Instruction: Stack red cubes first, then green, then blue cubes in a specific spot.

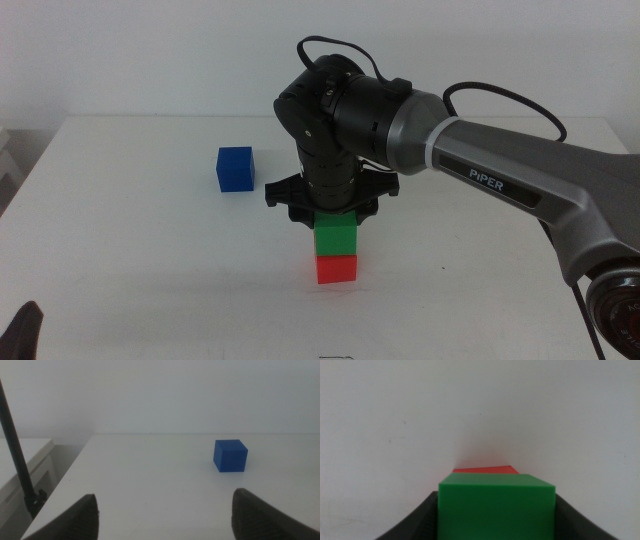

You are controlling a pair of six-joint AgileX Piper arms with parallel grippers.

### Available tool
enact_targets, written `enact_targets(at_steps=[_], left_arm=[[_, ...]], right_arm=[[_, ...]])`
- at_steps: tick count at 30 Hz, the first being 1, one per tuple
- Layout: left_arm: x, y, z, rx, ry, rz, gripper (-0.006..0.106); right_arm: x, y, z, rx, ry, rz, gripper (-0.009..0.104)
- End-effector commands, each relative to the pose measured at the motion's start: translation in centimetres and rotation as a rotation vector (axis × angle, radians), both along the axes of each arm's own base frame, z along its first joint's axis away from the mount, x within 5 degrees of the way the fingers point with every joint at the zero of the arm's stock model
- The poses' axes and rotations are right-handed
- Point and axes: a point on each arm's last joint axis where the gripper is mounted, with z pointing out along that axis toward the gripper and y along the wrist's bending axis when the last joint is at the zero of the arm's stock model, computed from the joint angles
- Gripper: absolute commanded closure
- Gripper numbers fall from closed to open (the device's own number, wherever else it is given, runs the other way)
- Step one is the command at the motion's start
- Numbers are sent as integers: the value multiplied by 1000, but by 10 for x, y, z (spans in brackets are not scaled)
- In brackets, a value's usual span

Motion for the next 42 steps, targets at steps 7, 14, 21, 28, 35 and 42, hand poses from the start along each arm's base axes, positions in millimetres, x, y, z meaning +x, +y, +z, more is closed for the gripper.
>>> enact_targets(at_steps=[7,14,21,28,35,42], left_arm=[[-1,0,9,-15,-98,-4,13],[-1,0,9,-15,-98,-4,13],[-1,0,9,-15,-98,-4,13],[-1,0,9,-15,-98,-4,13],[-1,0,9,-15,-98,-4,13],[-1,0,9,-15,-98,-4,13]], right_arm=[[-9,-10,35,1,-17,-13,32],[-14,-14,50,9,-36,26,25],[-52,-49,152,105,-227,156,25],[-111,-117,200,87,-360,330,25],[-167,-195,201,179,-549,402,25],[-231,-247,191,201,-743,574,24]])
